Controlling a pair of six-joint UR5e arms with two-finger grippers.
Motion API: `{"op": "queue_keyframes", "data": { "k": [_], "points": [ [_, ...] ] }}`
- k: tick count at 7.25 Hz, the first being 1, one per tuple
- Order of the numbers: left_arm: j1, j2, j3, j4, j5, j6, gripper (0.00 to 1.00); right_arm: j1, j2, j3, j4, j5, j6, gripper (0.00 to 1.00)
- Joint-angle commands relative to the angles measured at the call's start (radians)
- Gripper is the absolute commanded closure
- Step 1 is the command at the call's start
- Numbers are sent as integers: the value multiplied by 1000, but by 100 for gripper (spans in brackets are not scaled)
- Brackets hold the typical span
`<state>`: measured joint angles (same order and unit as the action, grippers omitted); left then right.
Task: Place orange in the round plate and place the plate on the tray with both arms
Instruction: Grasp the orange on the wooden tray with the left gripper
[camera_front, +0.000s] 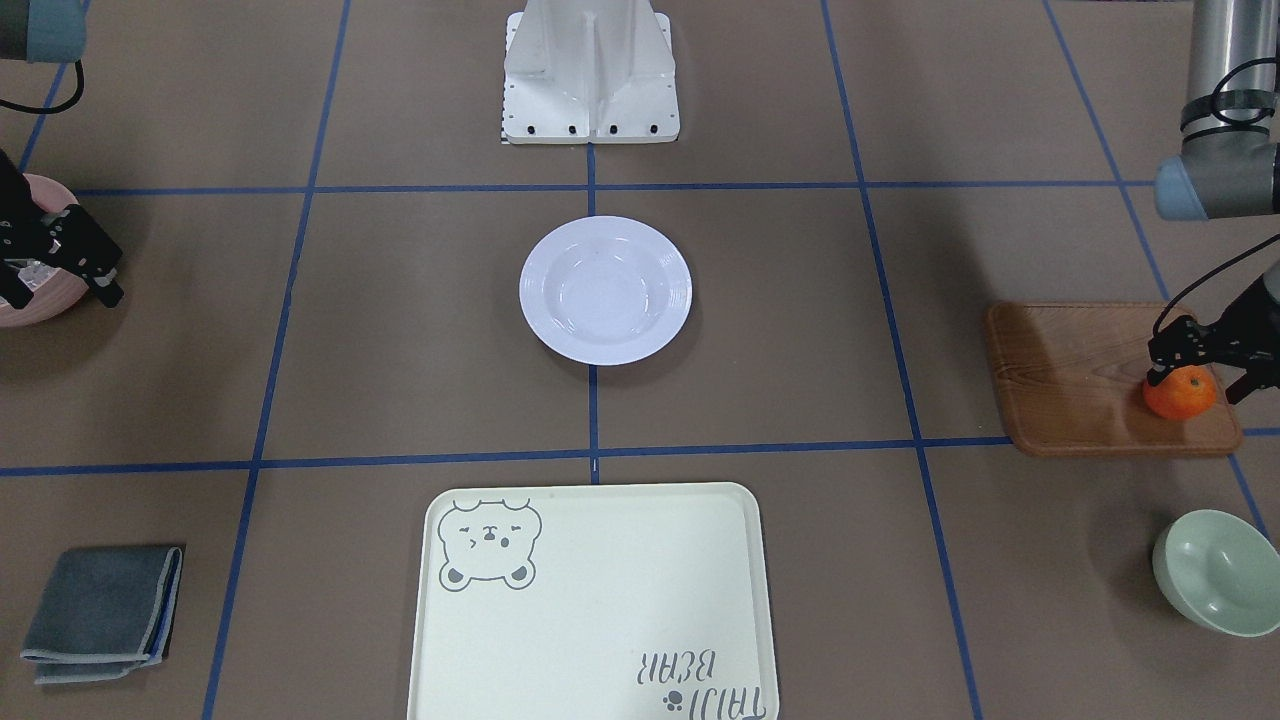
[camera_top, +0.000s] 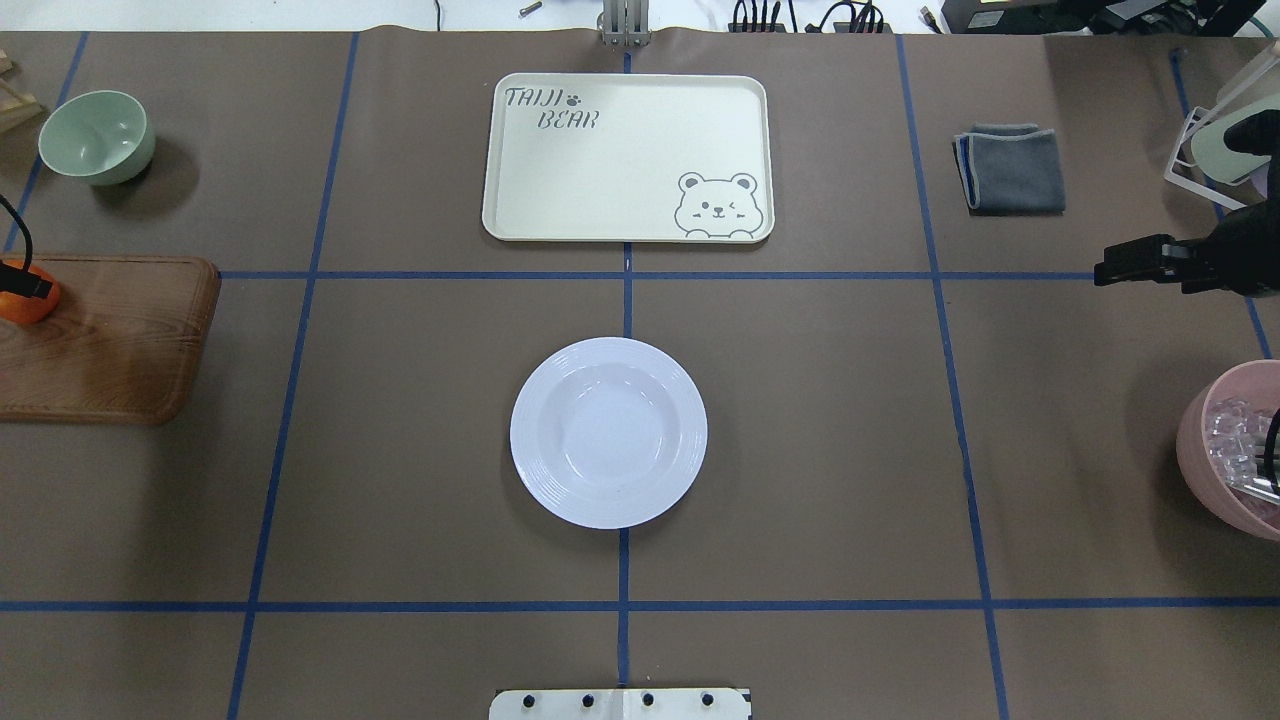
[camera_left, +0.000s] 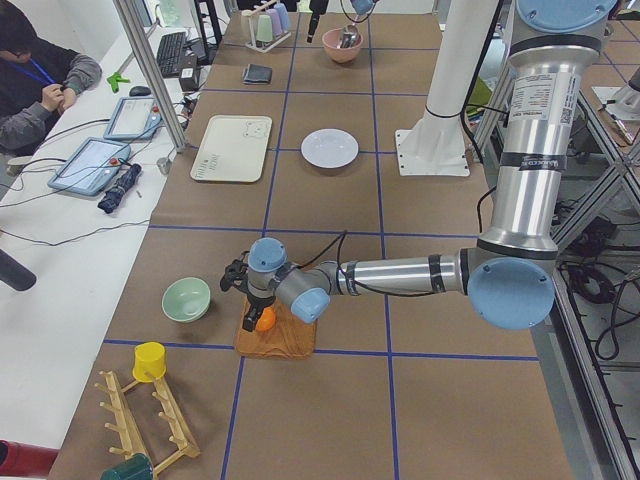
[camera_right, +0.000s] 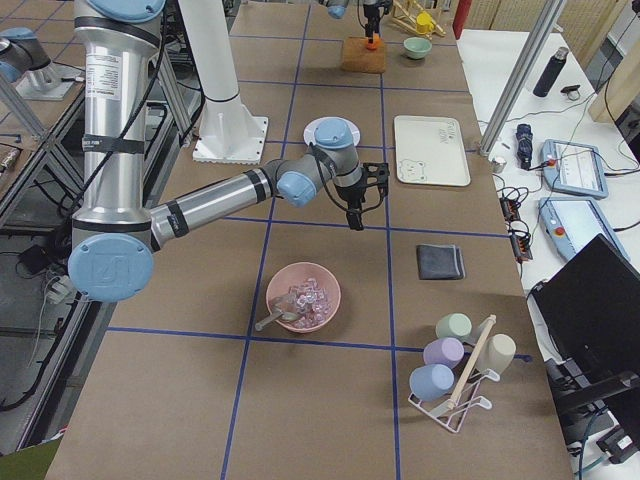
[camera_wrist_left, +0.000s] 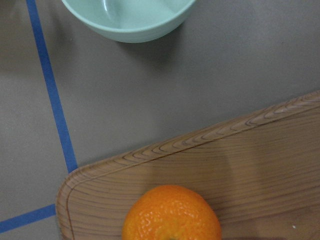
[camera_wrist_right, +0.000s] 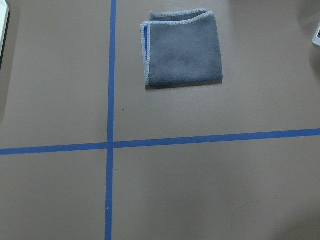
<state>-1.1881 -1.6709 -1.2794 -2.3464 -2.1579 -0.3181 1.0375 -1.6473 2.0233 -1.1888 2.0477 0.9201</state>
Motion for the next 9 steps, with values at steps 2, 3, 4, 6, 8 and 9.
{"op": "queue_keyframes", "data": {
  "k": [2,3,4,6,8,9],
  "points": [
    [50,-24,48,-25,49,2,2,-4,-2,-1,0,-15,-1,0],
    [51,-12,48,-40,49,5,2,-4,-2,-2,0,-15,-1,0],
    [51,-12,45,-47,47,1,8,-5,-2,-3,0,-20,-1,0],
    [51,-12,37,-47,36,10,98,-5,-2,-3,0,-23,-1,0],
    [36,-24,-7,-28,-64,8,100,-5,-2,-6,0,-23,-1,0],
    [-13,-52,-59,39,-130,-4,100,-5,0,-6,0,-21,-1,0]
  ]
}}
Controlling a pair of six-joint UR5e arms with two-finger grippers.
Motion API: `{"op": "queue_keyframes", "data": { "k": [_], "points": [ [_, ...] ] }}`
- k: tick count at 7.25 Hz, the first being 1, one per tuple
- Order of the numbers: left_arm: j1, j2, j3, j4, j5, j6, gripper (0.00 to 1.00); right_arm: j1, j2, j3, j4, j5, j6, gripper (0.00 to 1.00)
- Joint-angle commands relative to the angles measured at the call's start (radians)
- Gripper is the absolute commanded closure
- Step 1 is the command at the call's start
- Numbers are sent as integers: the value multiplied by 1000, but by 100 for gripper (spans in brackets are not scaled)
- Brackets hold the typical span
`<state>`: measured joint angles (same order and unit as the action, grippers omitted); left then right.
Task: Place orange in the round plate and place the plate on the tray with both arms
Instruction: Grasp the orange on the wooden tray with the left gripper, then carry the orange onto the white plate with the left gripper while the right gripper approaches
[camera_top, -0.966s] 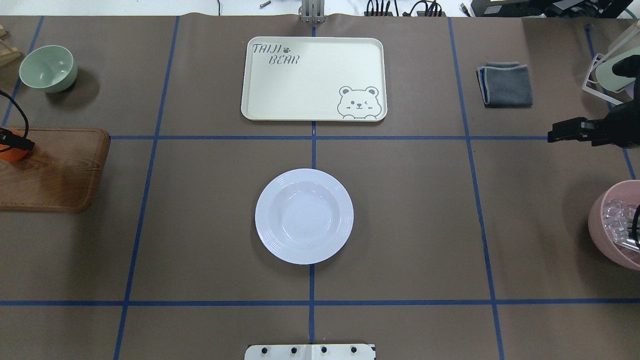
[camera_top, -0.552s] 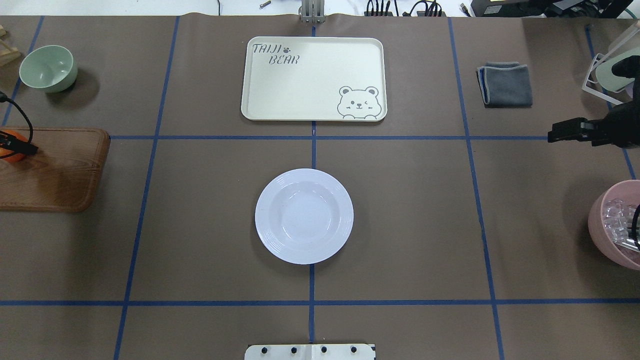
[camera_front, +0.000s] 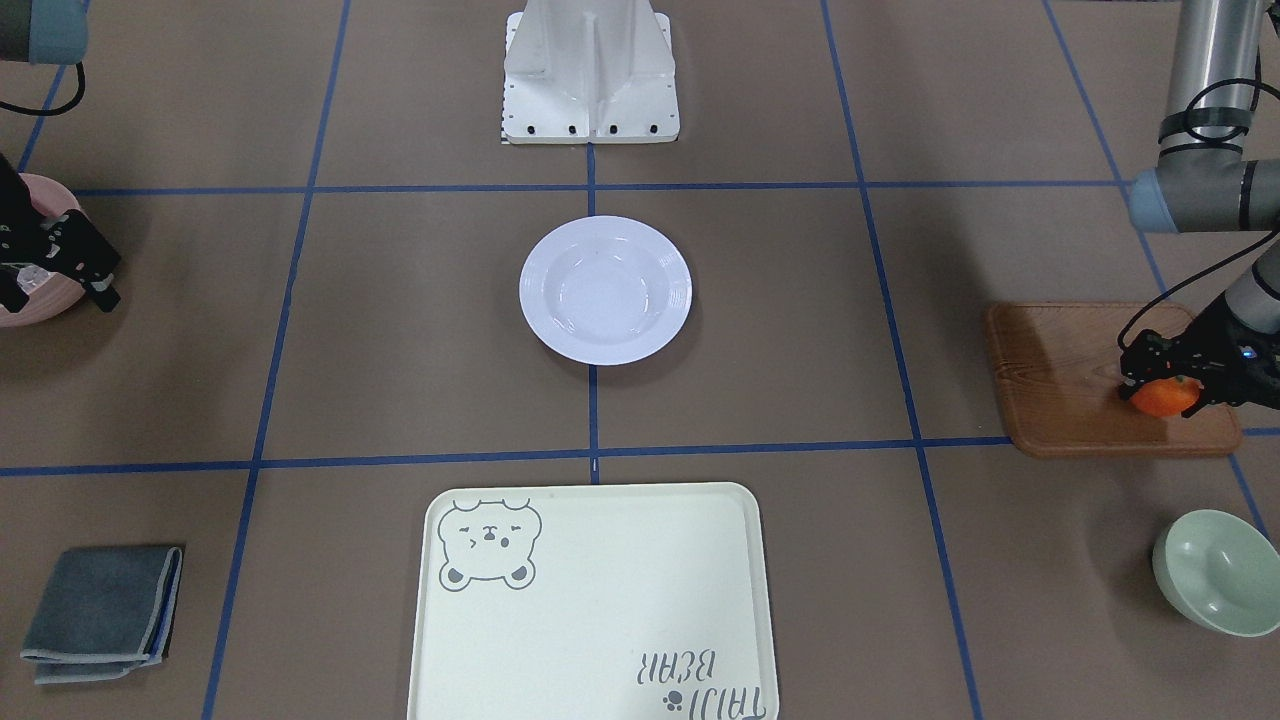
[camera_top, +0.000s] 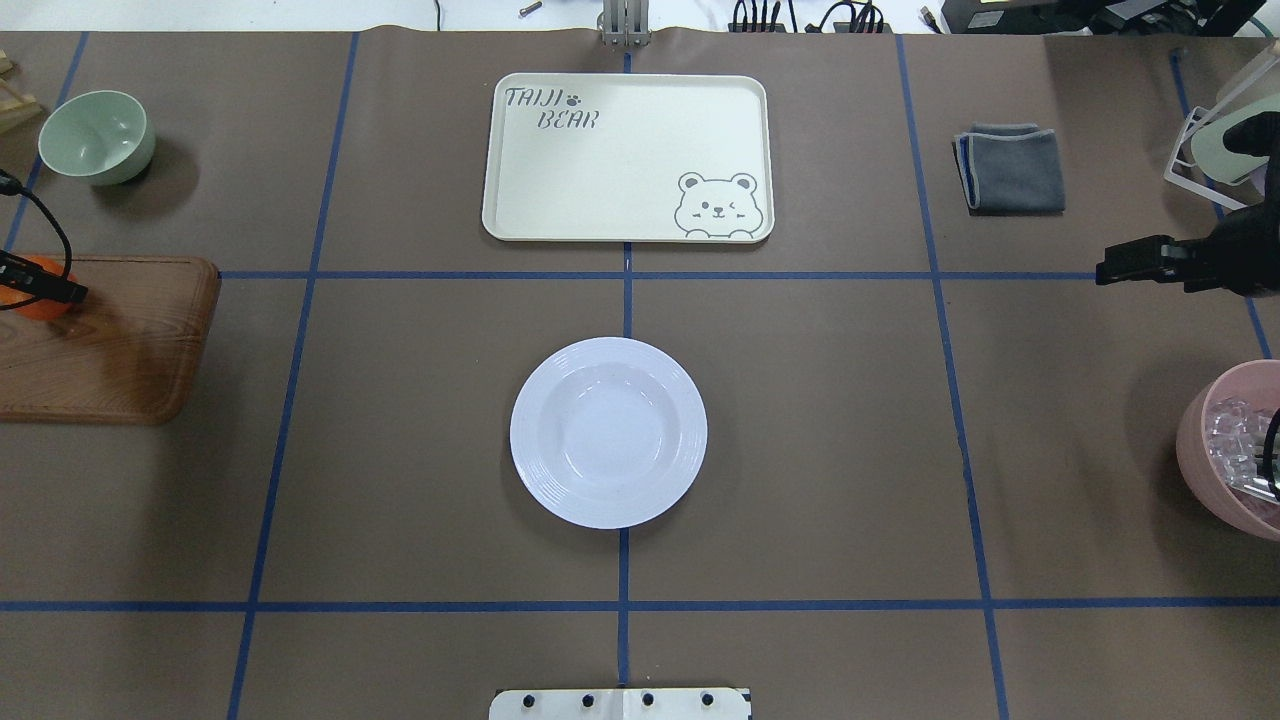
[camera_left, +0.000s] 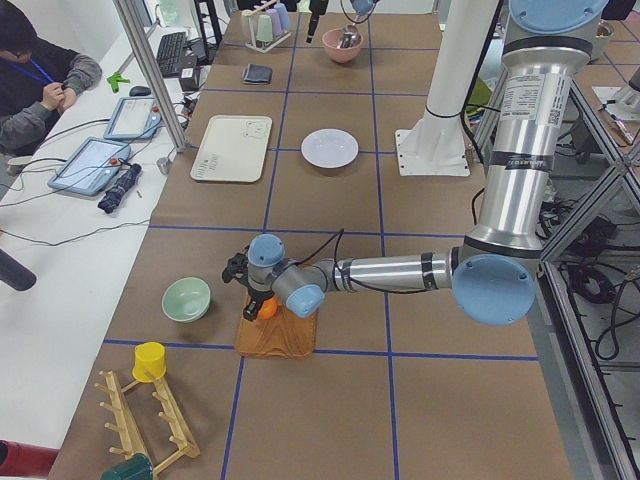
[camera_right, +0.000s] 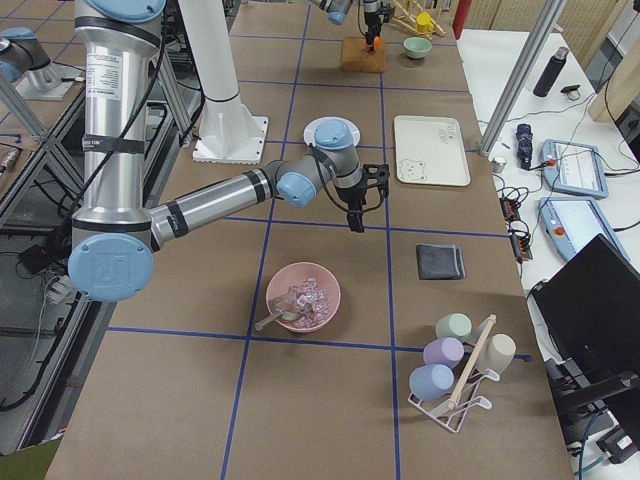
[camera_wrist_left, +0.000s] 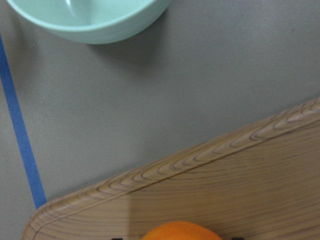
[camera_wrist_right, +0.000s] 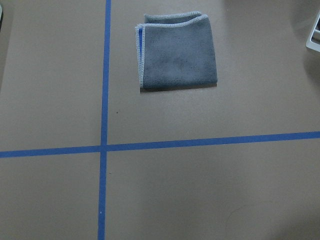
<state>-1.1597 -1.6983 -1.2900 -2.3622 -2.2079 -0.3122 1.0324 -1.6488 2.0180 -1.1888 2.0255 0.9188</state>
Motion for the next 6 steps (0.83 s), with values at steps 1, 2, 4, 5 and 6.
{"op": "queue_keyframes", "data": {
  "k": [1,2,4,5,6],
  "points": [
    [-43,-35,-168,208,-75,-33,100,-2,1,-1,2,2,0,0],
    [-38,-52,-275,307,-43,-142,100,-12,10,1,3,5,2,0],
    [82,-112,-385,383,31,-366,100,-34,38,-2,75,7,3,0],
    [165,-170,-432,467,78,-463,100,-57,38,-18,180,16,5,0],
    [252,-270,-460,579,150,-582,100,-77,38,-34,255,19,88,0]
  ]
}}
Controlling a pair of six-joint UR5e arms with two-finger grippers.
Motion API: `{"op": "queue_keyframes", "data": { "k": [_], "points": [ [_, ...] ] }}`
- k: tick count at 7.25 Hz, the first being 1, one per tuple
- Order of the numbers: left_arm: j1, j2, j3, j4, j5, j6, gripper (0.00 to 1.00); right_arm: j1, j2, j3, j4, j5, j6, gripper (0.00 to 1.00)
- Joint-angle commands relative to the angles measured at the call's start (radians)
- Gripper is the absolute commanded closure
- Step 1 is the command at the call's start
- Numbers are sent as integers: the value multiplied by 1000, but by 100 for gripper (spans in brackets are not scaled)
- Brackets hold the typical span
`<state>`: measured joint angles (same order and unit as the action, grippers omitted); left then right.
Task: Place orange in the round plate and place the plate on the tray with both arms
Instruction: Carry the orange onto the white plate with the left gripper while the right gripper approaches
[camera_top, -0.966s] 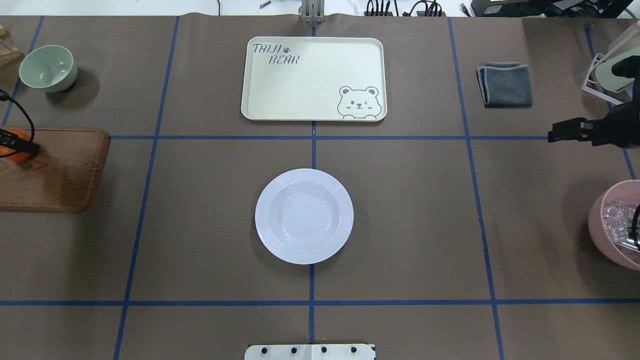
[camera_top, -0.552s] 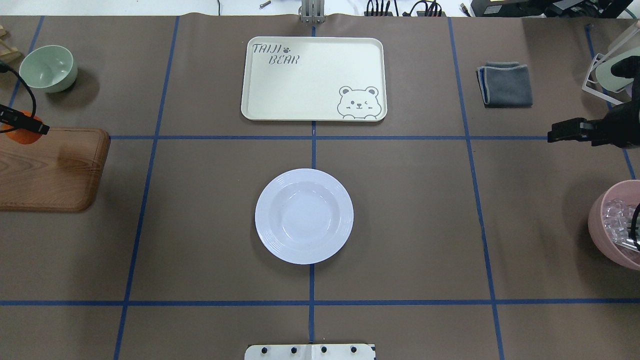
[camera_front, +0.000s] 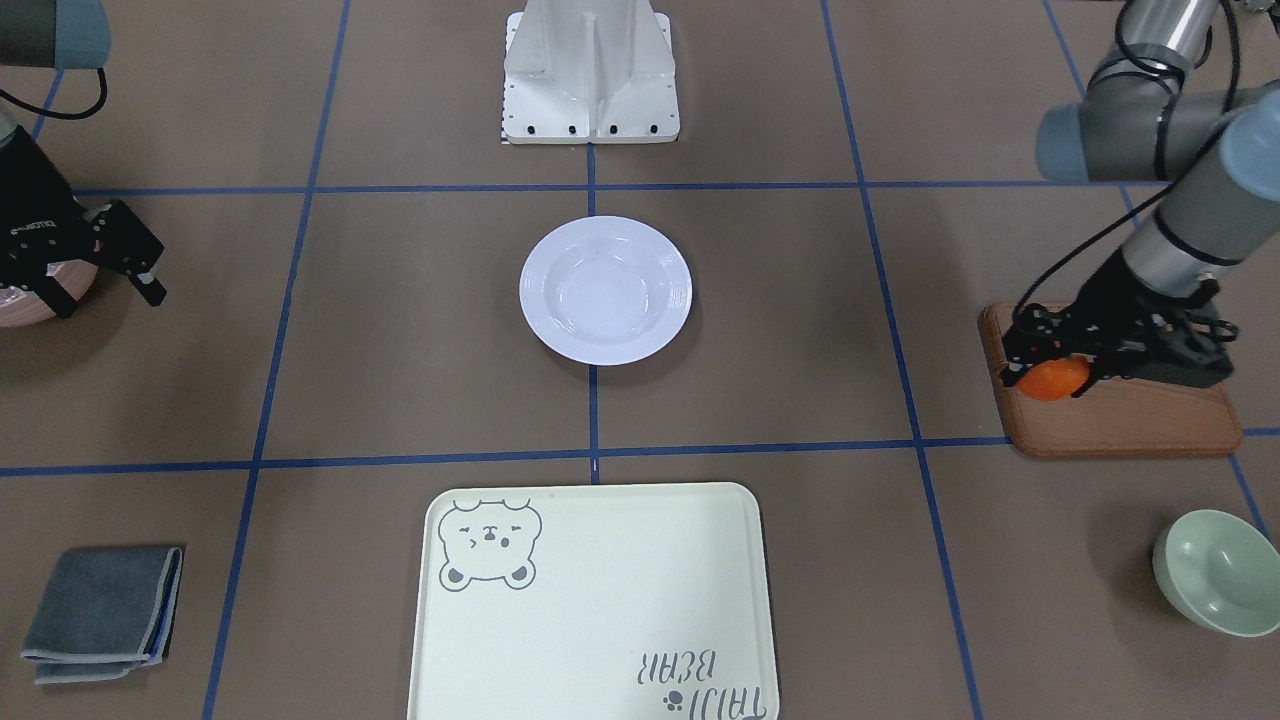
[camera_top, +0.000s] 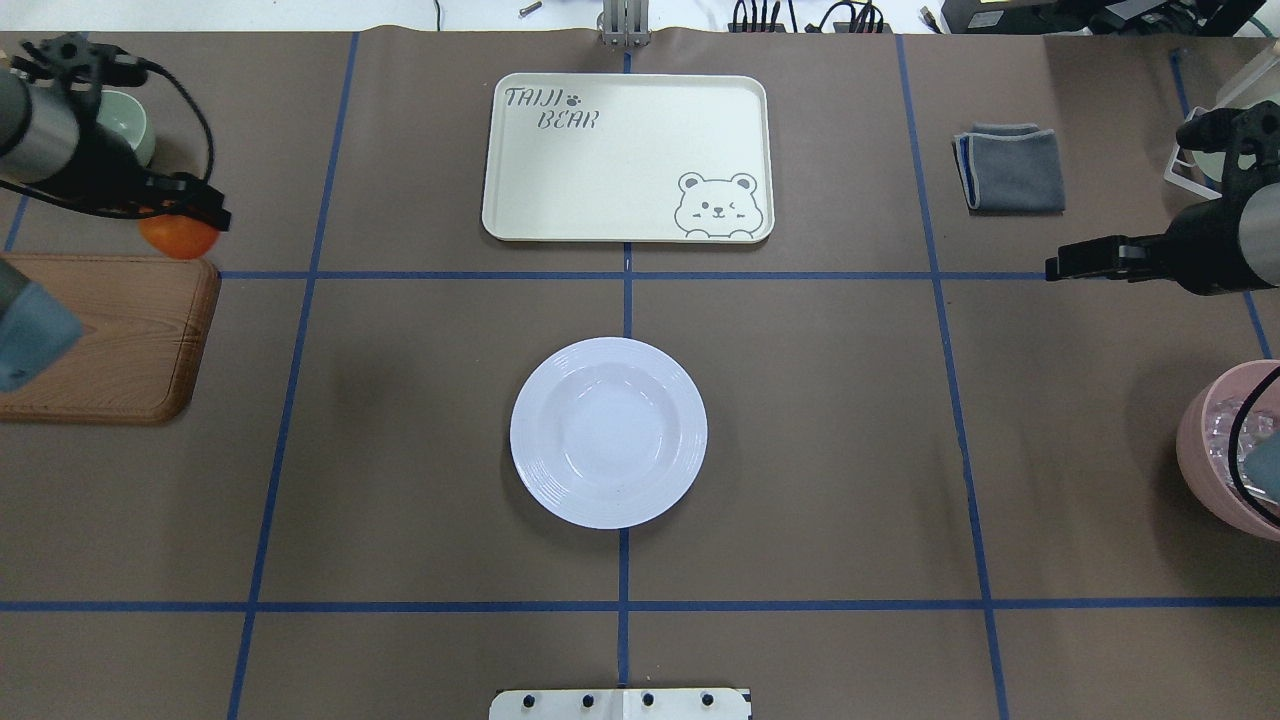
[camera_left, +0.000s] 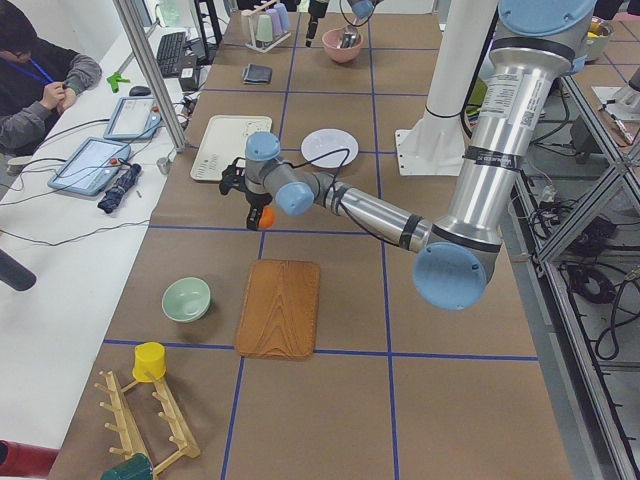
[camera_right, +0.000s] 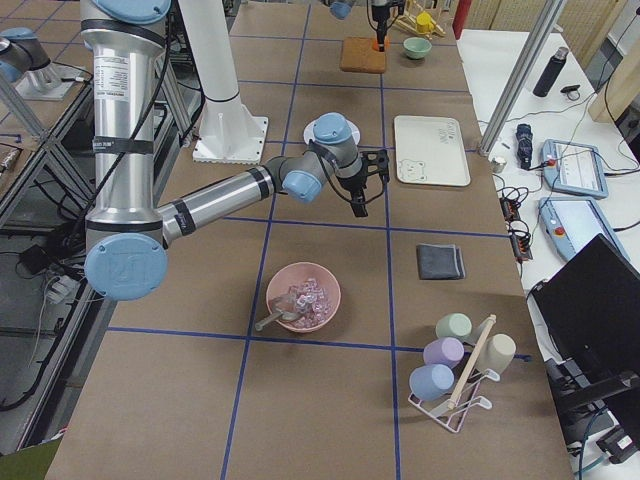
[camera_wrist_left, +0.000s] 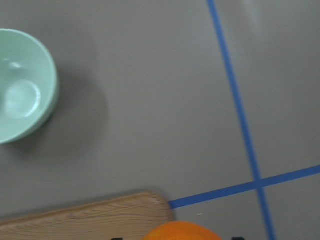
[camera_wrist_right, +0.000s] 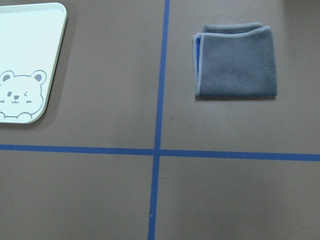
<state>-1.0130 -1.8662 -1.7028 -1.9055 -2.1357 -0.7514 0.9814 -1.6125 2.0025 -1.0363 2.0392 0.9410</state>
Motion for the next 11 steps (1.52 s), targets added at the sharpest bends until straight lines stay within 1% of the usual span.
{"op": "queue_keyframes", "data": {
  "k": [1,2,3,4,5,6,7,8,9,10,11],
  "points": [
    [204,-210,-48,231,156,-261,100,-50,3,-18,134,-2,211,0],
    [294,-303,-44,312,239,-378,100,-67,8,-19,195,-7,331,0],
    [357,-356,-40,339,264,-452,100,-96,8,-19,238,-19,467,2],
    [410,-396,-22,342,304,-517,100,-130,9,-18,243,-49,517,4],
    [486,-418,-12,341,371,-576,100,-173,8,-21,305,-103,624,4],
    [548,-424,-3,341,419,-621,100,-235,3,-27,391,-182,686,3],
    [592,-432,36,329,472,-649,100,-295,2,-28,435,-250,744,3],
    [615,-470,102,326,496,-670,100,-361,2,-28,450,-342,754,2],
    [626,-487,138,307,496,-671,100,-395,5,-28,465,-381,769,1],
    [629,-487,156,272,496,-669,85,-406,9,-28,466,-386,769,1],
    [630,-485,173,248,496,-666,23,-414,11,-30,466,-389,769,1]
  ]
}}
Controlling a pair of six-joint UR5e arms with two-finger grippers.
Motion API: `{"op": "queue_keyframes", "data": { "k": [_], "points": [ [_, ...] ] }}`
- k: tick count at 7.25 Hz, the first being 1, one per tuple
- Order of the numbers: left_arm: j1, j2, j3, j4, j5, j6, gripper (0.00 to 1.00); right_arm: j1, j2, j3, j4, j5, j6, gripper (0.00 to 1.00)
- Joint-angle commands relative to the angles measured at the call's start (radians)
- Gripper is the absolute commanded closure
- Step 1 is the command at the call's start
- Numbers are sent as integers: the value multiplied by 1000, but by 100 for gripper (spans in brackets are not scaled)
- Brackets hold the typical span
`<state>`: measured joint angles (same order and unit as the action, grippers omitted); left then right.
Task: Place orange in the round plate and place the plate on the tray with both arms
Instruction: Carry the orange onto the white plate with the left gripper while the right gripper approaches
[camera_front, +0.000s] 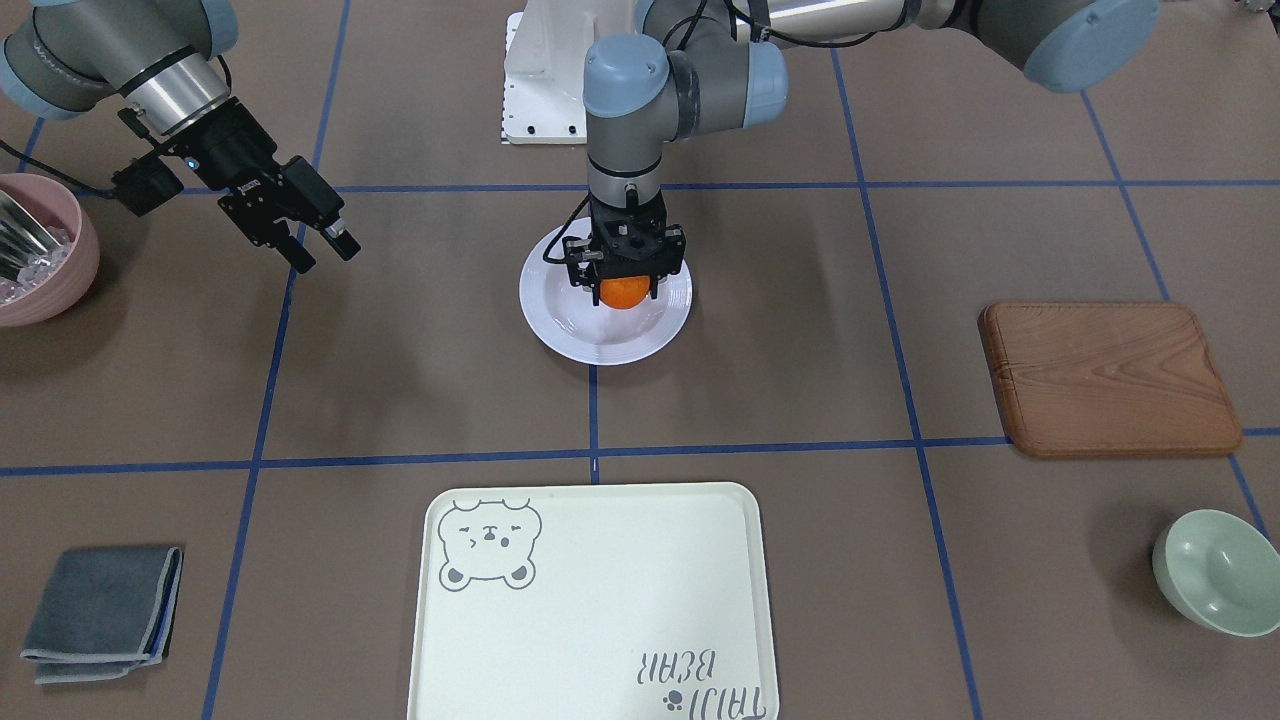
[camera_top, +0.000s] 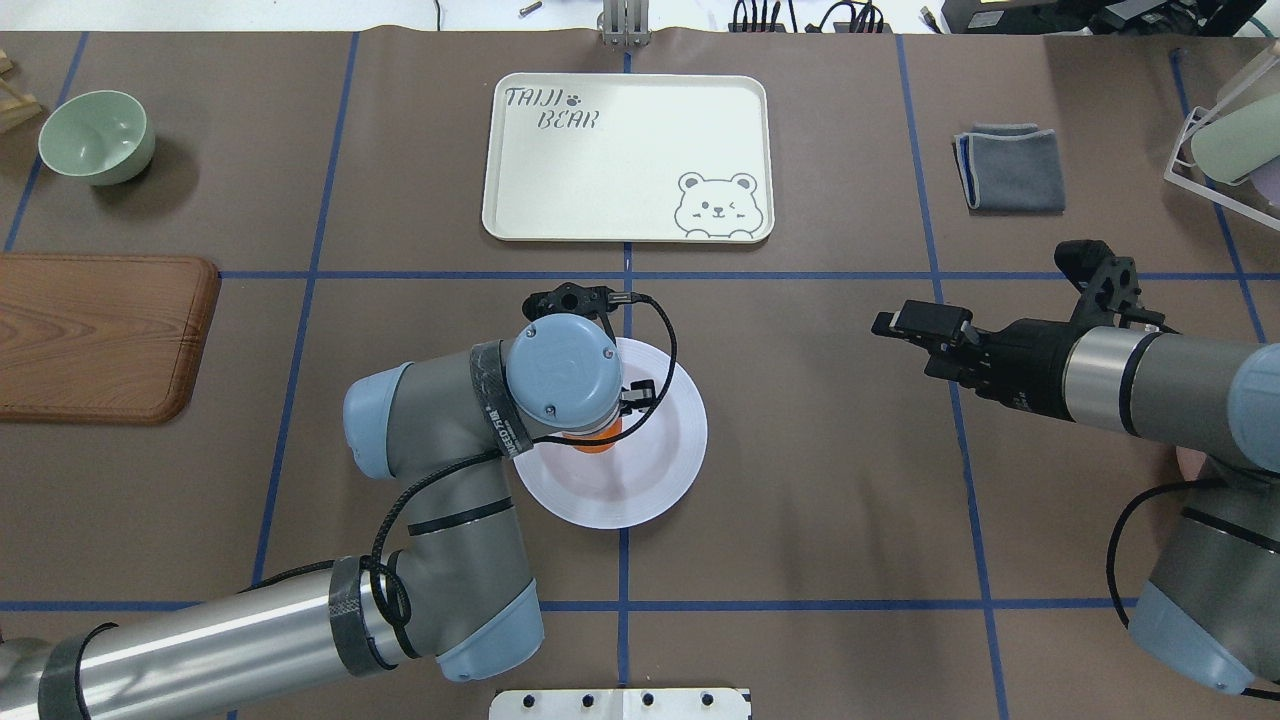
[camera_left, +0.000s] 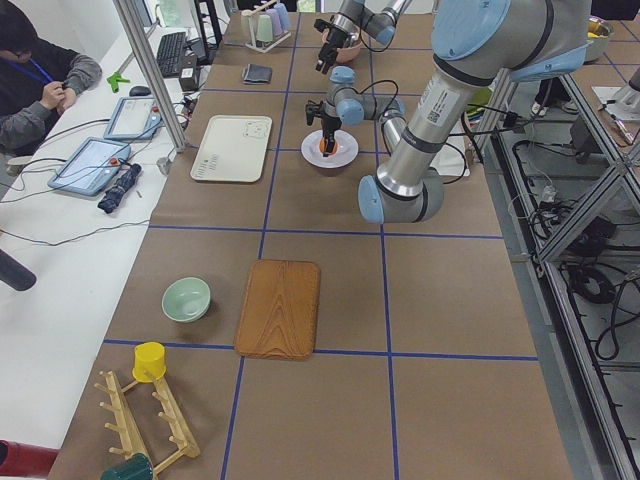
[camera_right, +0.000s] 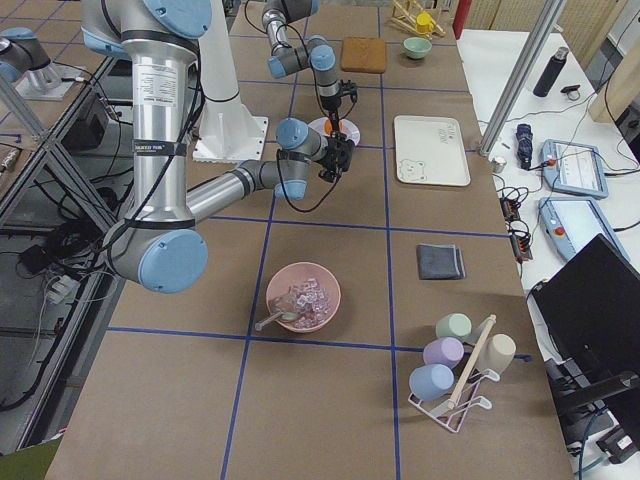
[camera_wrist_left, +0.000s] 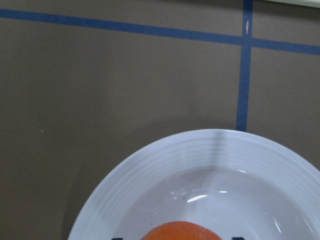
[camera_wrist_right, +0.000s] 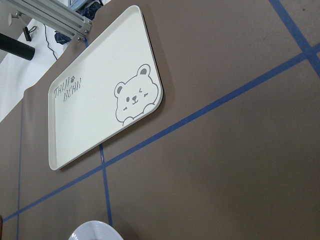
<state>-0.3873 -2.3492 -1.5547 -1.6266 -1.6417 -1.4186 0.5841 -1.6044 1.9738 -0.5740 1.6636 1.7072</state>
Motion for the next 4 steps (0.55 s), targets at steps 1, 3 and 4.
{"op": "queue_keyframes", "data": {
  "k": [1,3,4],
  "points": [
    [4,1,25,-35,25,3,2,-30,6,-3,3,-30,3,1],
    [4,-2,-5,-35,28,30,2,-61,9,-6,3,-77,5,1],
    [-7,4,-77,-24,17,74,2,-78,15,-6,3,-100,26,1]
  ]
}}
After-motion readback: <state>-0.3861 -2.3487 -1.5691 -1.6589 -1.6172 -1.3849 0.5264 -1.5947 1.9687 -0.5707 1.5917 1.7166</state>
